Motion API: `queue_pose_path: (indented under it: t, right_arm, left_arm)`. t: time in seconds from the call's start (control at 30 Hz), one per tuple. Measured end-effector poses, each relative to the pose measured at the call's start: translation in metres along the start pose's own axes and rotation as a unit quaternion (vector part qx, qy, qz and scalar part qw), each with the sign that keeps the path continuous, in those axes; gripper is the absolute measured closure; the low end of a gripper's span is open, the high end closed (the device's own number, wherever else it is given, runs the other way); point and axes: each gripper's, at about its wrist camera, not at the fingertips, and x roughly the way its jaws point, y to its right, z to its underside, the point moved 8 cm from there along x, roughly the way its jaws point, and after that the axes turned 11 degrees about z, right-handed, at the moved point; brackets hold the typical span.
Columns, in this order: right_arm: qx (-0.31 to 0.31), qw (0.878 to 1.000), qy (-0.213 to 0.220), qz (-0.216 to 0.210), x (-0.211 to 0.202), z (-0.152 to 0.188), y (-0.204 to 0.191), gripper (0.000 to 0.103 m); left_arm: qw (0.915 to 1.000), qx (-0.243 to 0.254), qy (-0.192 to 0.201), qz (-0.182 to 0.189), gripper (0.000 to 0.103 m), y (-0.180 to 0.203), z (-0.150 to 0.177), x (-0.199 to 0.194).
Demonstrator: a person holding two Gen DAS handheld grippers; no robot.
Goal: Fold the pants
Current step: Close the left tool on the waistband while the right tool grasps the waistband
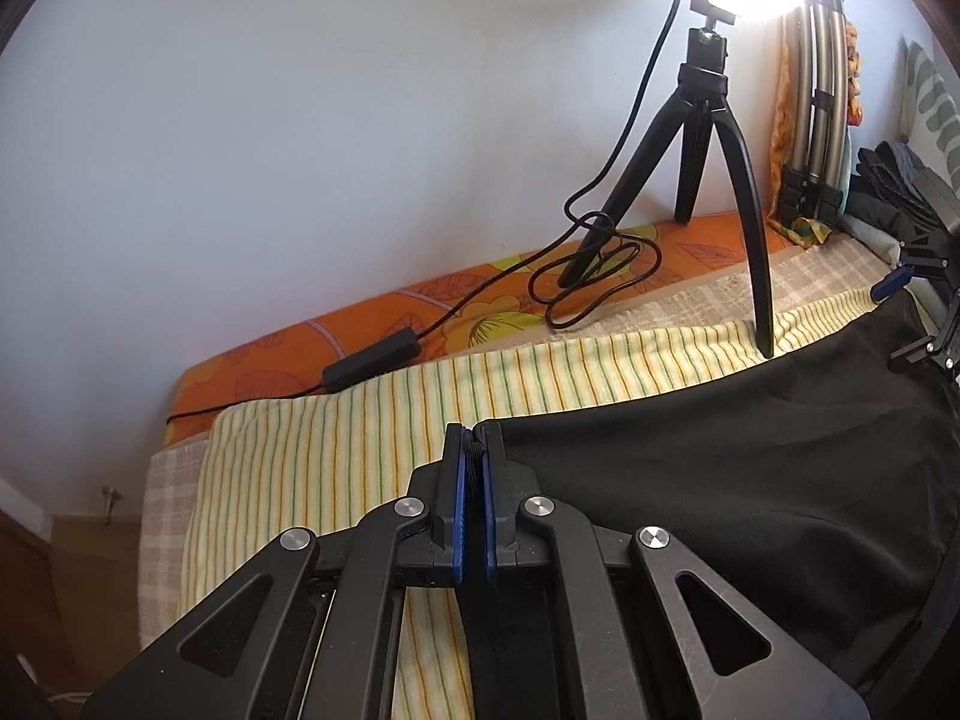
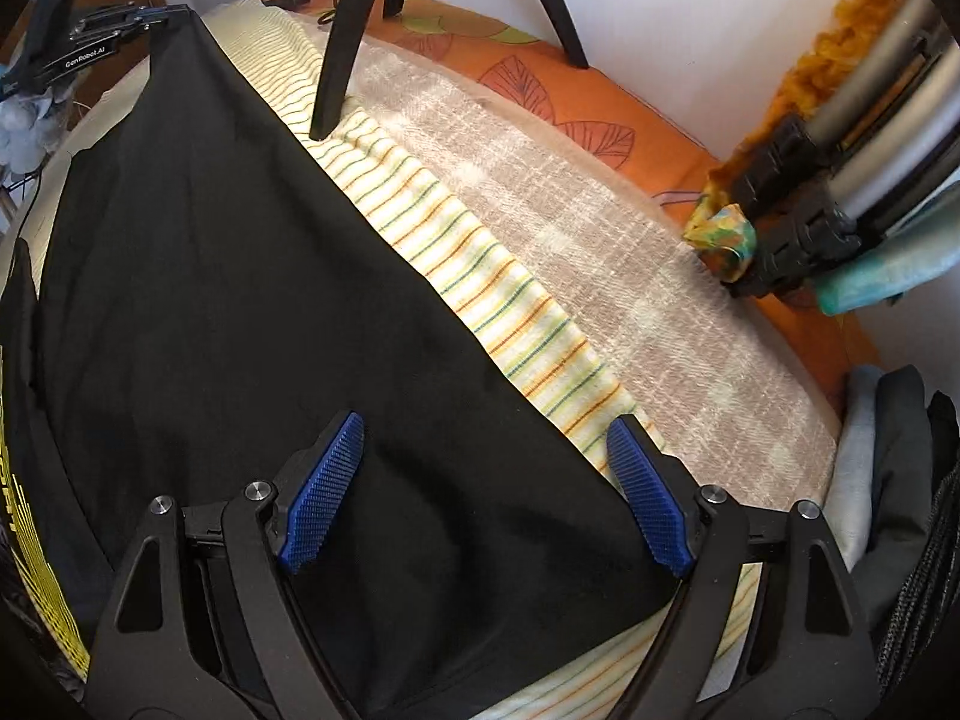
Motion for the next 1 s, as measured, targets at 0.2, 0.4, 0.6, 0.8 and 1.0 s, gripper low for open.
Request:
queue_pose_path:
  t: [0.2, 0.4, 0.6, 0.8, 1.0]
  right_arm:
    - [0.007, 1.000, -0.005, -0.011, -0.008, 0.008, 0.011, 0.018]
    - [0.016, 1.000, -0.023, -0.008, -0.009, 0.020, 0.016, 0.070]
    - [0.031, 0.998, -0.005, 0.045, -0.024, 0.021, 0.020, 0.098]
    - [0.046, 0.993, 0.027, 0.103, -0.068, 0.027, 0.018, 0.100]
    - [0.051, 0.989, 0.063, 0.126, -0.128, 0.035, 0.004, 0.100]
  left_arm:
    - [1.0000, 0.008, 0.001, 0.000, 0.100, 0.000, -0.003, -0.003]
    - [0.9998, 0.018, -0.004, -0.007, 0.100, 0.004, 0.000, -0.001]
    - [0.9998, 0.017, 0.000, -0.006, 0.100, 0.006, -0.001, -0.011]
    - [0.9997, 0.017, 0.019, -0.006, 0.100, 0.013, 0.000, -0.049]
    - [0.9988, 0.018, 0.045, -0.010, 0.100, 0.022, 0.009, -0.105]
